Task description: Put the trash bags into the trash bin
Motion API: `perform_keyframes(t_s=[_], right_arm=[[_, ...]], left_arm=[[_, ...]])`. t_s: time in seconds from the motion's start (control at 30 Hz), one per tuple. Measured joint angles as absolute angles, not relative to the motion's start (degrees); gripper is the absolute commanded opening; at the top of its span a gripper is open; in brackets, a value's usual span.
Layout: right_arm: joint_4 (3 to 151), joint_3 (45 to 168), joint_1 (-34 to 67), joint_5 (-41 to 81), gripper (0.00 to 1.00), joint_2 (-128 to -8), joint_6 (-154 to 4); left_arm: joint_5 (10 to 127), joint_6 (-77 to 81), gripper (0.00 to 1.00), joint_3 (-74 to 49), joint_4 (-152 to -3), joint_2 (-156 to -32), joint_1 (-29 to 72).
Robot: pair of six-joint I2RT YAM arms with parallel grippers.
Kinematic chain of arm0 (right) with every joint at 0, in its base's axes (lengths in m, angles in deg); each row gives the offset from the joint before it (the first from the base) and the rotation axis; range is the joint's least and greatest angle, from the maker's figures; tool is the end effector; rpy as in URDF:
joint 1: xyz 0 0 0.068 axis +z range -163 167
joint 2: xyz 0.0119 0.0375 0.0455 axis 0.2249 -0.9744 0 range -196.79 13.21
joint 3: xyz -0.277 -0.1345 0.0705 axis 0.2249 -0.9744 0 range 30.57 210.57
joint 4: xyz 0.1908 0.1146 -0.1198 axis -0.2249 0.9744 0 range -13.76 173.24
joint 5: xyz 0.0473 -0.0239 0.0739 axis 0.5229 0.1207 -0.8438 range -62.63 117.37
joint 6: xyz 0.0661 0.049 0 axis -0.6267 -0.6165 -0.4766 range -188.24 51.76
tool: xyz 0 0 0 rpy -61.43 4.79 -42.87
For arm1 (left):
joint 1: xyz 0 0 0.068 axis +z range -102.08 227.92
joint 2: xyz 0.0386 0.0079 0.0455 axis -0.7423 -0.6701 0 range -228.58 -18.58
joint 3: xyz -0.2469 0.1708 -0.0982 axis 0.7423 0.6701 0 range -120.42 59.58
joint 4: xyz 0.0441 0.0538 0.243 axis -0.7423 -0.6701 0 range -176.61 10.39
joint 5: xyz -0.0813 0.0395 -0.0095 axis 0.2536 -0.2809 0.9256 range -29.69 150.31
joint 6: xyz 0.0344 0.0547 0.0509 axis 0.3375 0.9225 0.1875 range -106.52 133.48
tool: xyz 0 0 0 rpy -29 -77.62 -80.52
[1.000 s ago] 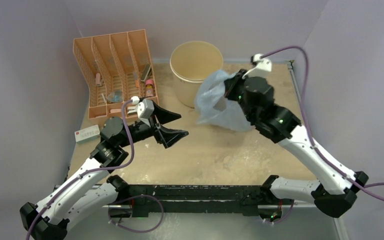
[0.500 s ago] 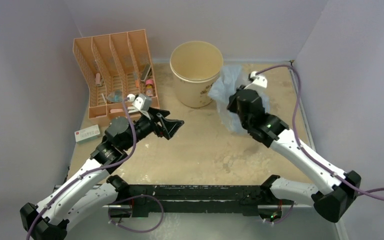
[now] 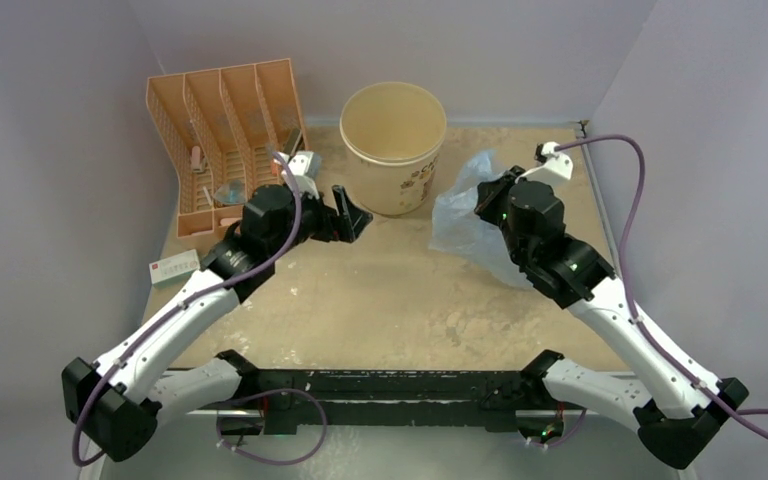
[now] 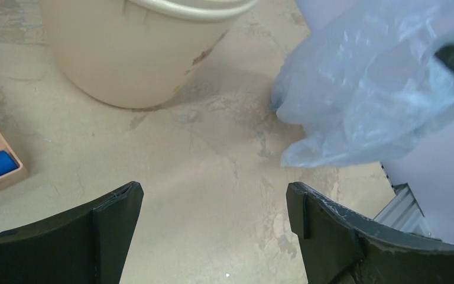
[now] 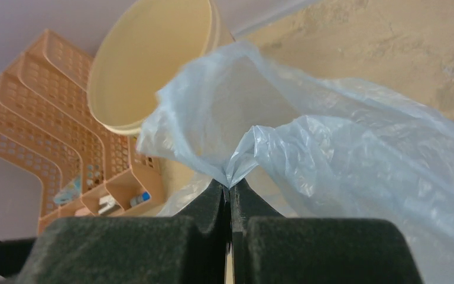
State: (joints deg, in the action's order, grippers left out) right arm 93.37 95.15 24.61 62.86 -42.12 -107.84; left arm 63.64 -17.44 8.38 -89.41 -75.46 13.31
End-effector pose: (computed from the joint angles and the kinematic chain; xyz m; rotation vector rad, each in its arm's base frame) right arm 0.1829 0.0882 0.4461 0.4863 1.6350 0.4821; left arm 0.1888 -0.1354 0.3693 0.1049 1.9248 -0.8406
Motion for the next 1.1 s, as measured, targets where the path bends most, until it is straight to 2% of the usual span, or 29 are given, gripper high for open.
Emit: perform_keyframes(t_s=[0.17, 0.4, 0.67, 0.83, 0.93, 1.03, 1.1], right_arm=[[93.5, 91.1, 24.2, 59.3, 0.00, -42.9, -109.2], [92.7, 89.3, 24.2, 54.7, 0.00, -42.1, -109.3], [92.2, 89.3, 24.1, 52.3, 0.00, -41.4, -109.4], [91.8, 87.9, 24.1, 50.5, 0.00, -40.0, -110.3], [91.7, 87.3, 24.1, 50.3, 0.00, -38.9, -110.5], [91.8, 87.3, 24.1, 50.3, 0.00, -38.8, -110.5], [91.8, 87.3, 24.1, 50.2, 0.00, -39.0, -110.5]], left_arm=[[68.4, -19.1, 0.92, 2.7, -90.8, -82.7, 19.1], [75.1, -24.4, 0.91, -9.0, -92.0, -93.9, 32.0], [75.2, -24.6, 0.82, -25.7, -92.7, -107.7, 32.4], [73.1, -22.7, 0.78, -34.9, -98.3, -117.3, 32.4], [71.4, -21.8, 0.75, -36.7, -100.9, -120.4, 32.4], [71.0, -20.9, 0.67, -37.0, -102.4, -121.9, 32.4], [71.3, -19.9, 0.64, -37.4, -103.1, -122.6, 32.4]])
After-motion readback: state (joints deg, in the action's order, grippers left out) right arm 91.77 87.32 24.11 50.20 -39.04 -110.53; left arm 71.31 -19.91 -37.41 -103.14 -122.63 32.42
